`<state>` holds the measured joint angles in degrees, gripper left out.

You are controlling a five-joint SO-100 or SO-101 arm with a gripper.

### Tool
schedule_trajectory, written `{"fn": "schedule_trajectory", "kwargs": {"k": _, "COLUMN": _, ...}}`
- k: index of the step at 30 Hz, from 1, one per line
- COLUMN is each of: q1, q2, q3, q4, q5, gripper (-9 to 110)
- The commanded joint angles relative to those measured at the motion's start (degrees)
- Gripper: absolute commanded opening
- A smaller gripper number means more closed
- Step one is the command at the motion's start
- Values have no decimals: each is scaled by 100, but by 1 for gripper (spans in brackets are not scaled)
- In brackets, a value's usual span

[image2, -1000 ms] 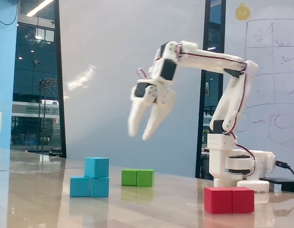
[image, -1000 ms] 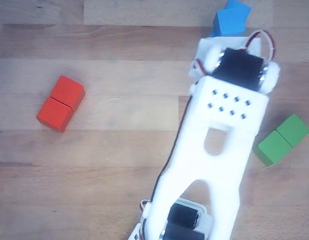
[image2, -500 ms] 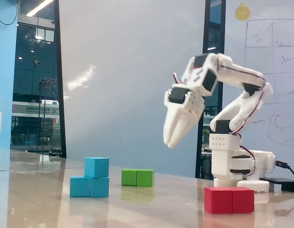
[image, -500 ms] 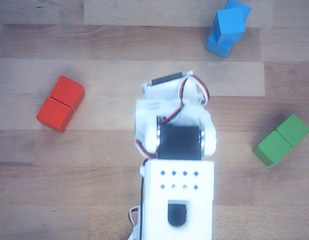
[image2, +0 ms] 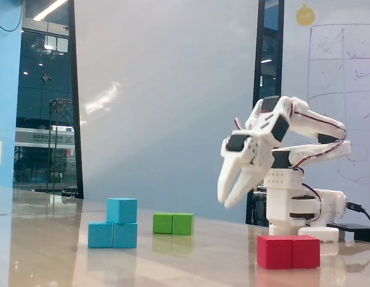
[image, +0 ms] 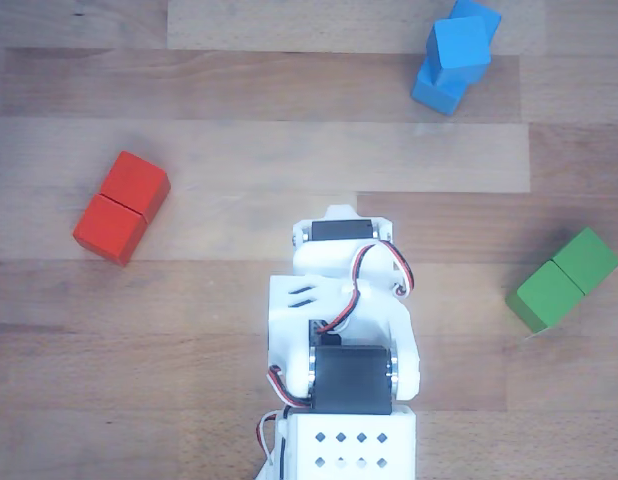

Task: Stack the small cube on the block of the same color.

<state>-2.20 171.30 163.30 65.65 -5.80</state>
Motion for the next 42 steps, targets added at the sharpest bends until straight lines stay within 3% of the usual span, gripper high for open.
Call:
{"fn": "schedule_trajectory", "kwargs": {"k": 1, "q1": -9, "q2": 325, "q3": 413, "q4": -149, "q5": 53, "gripper": 4}}
{"fn": "schedule_trajectory", "kwargs": {"k": 16, "q1": -9, "q2": 2654, "q3": 1143, "q4": 879, "q5": 62, "gripper": 4}}
{"fn": "schedule_trajectory", "kwargs": {"k": 42, "q1": -9, "q2": 2637, "q3": 1134, "q4": 888, "q5": 62, "gripper": 4}}
